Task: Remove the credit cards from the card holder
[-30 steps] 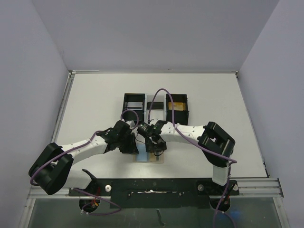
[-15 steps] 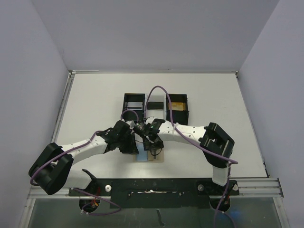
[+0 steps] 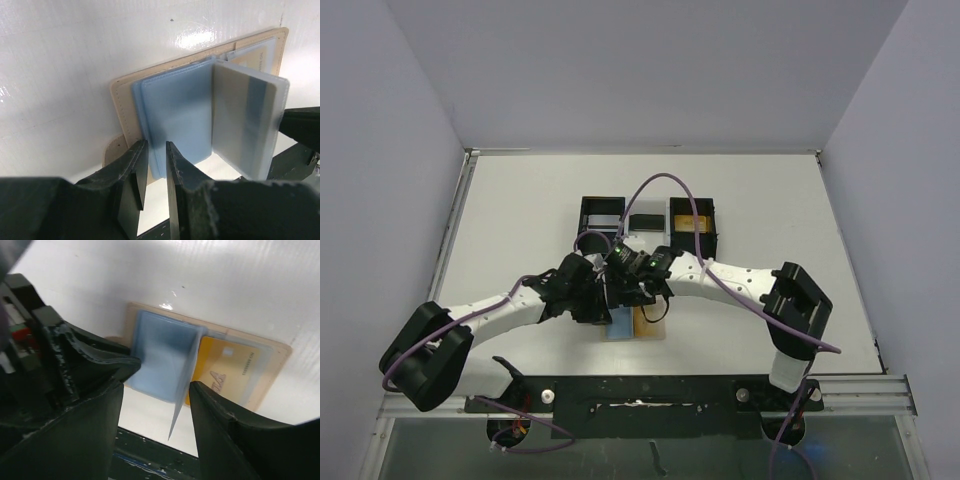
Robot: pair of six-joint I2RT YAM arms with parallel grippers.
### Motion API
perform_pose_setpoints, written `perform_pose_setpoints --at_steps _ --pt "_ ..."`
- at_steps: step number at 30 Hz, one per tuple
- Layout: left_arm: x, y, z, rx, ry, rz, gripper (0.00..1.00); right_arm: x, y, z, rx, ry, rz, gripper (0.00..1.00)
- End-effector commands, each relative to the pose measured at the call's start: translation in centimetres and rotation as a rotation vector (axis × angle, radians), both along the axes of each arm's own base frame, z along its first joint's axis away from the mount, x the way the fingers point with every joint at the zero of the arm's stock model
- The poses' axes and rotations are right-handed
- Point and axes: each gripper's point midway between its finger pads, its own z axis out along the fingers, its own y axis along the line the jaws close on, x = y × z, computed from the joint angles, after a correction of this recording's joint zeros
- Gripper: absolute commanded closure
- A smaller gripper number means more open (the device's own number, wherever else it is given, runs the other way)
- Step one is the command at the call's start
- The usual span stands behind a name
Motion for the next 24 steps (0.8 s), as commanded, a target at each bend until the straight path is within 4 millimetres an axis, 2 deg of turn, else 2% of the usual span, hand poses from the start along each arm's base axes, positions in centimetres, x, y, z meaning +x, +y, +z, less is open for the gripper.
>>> perform_pose_setpoints --at_steps 1,9,13,16,18,20,24 --pt "0.9 -0.9 1.5 -0.049 -0.057 -0.004 0.80 0.6 2.2 2.3 0.166 -0.017 0.022 0.44" --pt "1.2 0.2 2.3 -0.030 -0.094 0.061 0.80 0.7 3.6 0.7 0.304 0.068 0.062 0.43" --pt "1.6 1.6 3.0 -0.003 -0.127 0.147 0.80 0.8 4.2 1.1 0.363 0.082 0.079 0.44" --pt "1.9 2.3 3.9 0.000 -0.151 0.194 0.77 1.2 3.0 1.3 0.348 0.043 0.033 0.43" --pt "2.2 2.4 4.8 -0.015 -0.177 0.210 0.74 1.5 1.6 0.7 0.322 0.047 -0.009 0.44" --pt "2.6 1.7 6.1 -0.060 -0.215 0.195 0.71 1.2 0.4 -0.1 0.316 0.059 -0.046 0.45" --pt "2.6 -0.7 8.0 -0.173 -0.244 0.091 0.69 0.4 -0.3 -1.1 0.342 0.080 -0.077 0.48"
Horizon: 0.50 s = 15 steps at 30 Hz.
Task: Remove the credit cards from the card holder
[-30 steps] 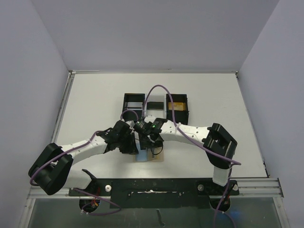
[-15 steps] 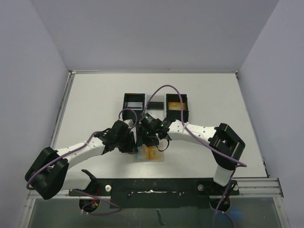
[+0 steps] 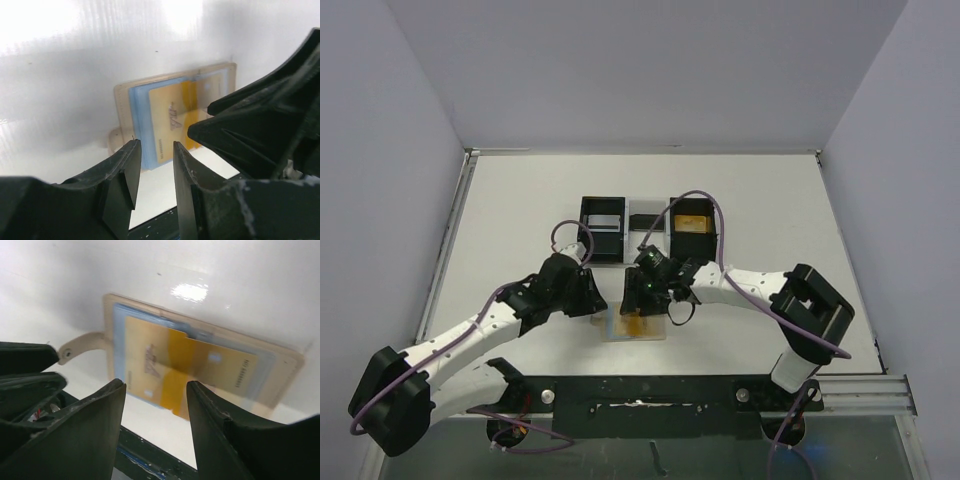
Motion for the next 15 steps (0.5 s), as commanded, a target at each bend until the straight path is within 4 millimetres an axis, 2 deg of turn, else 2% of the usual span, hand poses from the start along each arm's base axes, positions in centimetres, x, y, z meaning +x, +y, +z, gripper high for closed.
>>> perform_pose_setpoints --at_steps 1,6,11,15 --pt "0.9 -3.0 3.2 -0.138 -0.080 -0.103 0.69 0.6 0.3 1.4 0.090 -0.032 -0.061 0.49" --pt "0.0 -5.1 2.6 -0.195 -0.035 -0.198 0.69 0.3 0.0 0.1 0.099 0.007 -0.083 0.53" --pt "-0.4 -4.7 0.4 -0.143 0.028 -0.196 0.69 0.3 -0.2 -1.0 0.084 0.029 -0.094 0.55" --pt "-0.7 -3.7 -1.9 -0.066 0.087 -0.172 0.70 0.3 0.1 -1.0 0.099 0.035 -0.095 0.58"
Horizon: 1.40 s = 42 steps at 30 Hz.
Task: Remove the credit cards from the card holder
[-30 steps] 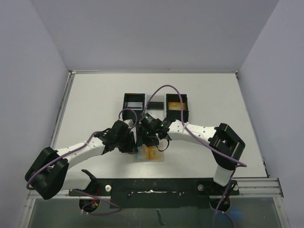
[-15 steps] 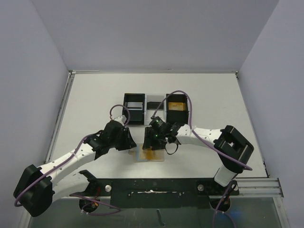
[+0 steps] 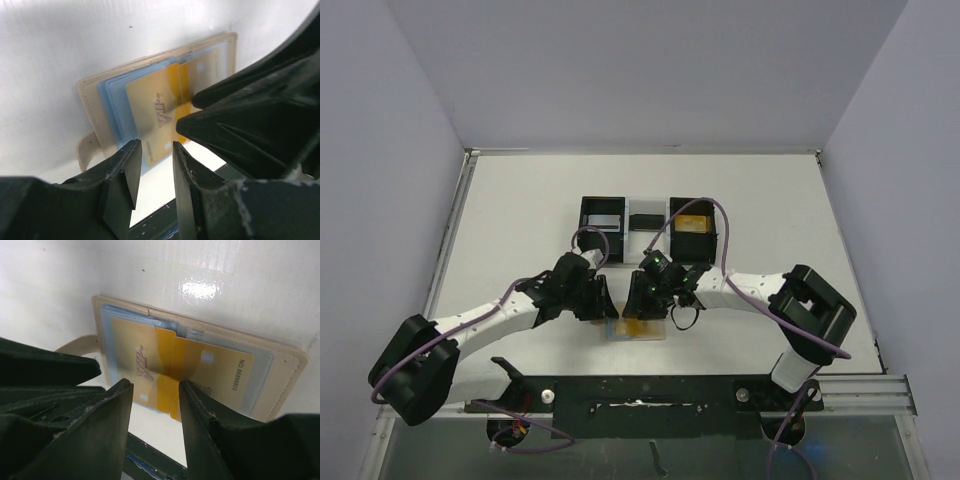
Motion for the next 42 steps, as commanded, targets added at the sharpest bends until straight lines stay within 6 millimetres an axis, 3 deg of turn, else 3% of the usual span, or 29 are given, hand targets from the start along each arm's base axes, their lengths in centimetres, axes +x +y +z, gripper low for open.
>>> perform_pose_setpoints --at_steps 1,7,14,22,31,39,42 --pt "0.6 -0.2 -0.6 0.029 -0.012 -0.016 0.72 0.7 0.9 0.4 0.048 -0.005 -0.015 0.58" --pt "0.2 0.9 -2.6 0.094 0.021 0.004 0.76 0.2 -0.3 -1.0 -0.015 0.037 -0.048 0.61" --pt "0.0 1.8 -3.8 0.141 0.042 0.026 0.80 0.7 2.2 1.7 0.010 -0.054 0.055 0.63" --pt "0.0 2.1 -3.9 0.159 0.044 0.027 0.83 0.1 0.3 -0.7 -0.064 0.020 -0.019 0.60" --pt "-0.1 1.9 -4.0 0.155 0.047 0.015 0.87 1.0 0.4 2.0 -0.003 -0.063 -0.015 0.58" --pt "0.0 1.7 -3.9 0.155 0.049 0.004 0.89 -0.1 -0.9 -1.2 -0.048 0.032 -0.043 0.63" --pt "0.0 1.6 -4.1 0.156 0.053 0.000 0.89 -0.2 -0.3 -1.4 -0.002 0.034 -0.029 0.66"
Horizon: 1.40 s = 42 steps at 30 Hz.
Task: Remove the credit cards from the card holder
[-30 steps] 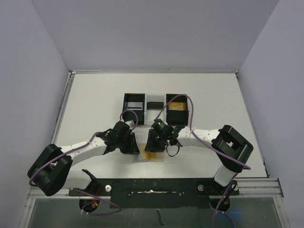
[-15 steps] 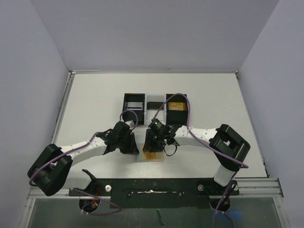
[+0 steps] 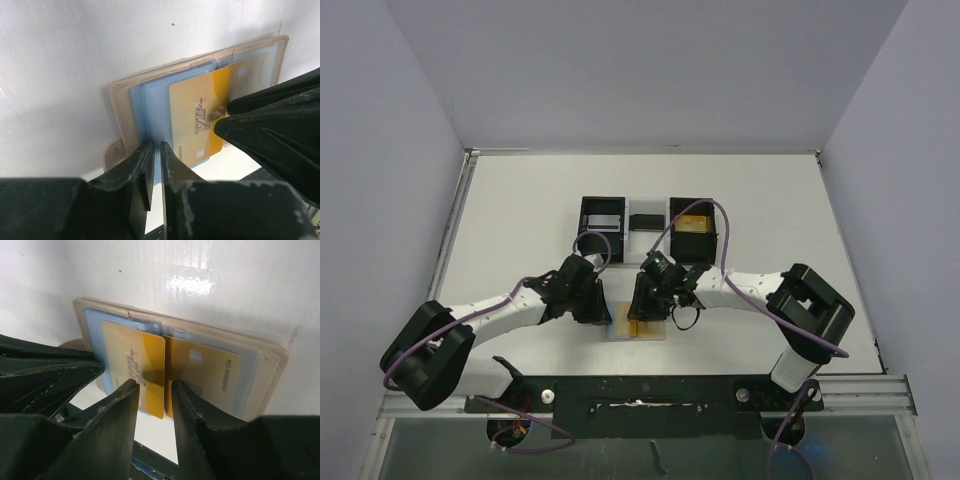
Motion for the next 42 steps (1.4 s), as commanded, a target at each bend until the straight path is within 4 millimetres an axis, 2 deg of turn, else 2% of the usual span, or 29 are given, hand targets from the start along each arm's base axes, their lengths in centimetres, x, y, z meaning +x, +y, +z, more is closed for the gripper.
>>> perform_pose_setpoints --at_steps 1,14,21,29,33,37,39,42 --pt "0.1 0.3 -0.8 0.038 0.001 -0.019 0.90 0.2 0.7 -0.5 0.059 0.003 0.002 0.68" --pt "0.0 0.3 -0.9 0.043 0.005 -0.024 0.92 1.2 1.8 1.4 0.277 -0.031 0.000 0.94" --pt "0.1 0.3 -0.9 0.041 0.003 -0.027 0.97 1.1 1.2 2.0 0.360 -0.041 -0.024 1.00" --pt "0.1 0.4 -0.5 0.044 -0.003 -0.012 1.00 0.9 0.3 3.0 0.372 -0.067 0.001 1.00" --pt "1.0 0.2 1.4 0.027 -0.048 0.005 0.95 0.6 -0.4 2.3 0.361 -0.047 -0.011 1.00" --pt "2.1 -0.4 4.4 -0.009 -0.111 0.016 0.84 0.4 -0.3 1.7 0.365 -0.028 -0.013 1.00" --pt "2.9 -1.5 6.5 -0.066 -0.153 0.008 0.79 0.3 -0.4 1.5 0.363 -0.022 -0.019 1.00" --pt "3.0 -3.8 8.8 -0.206 -0.187 -0.042 0.77 0.4 -0.7 1.5 0.363 -0.028 -0.021 1.00"
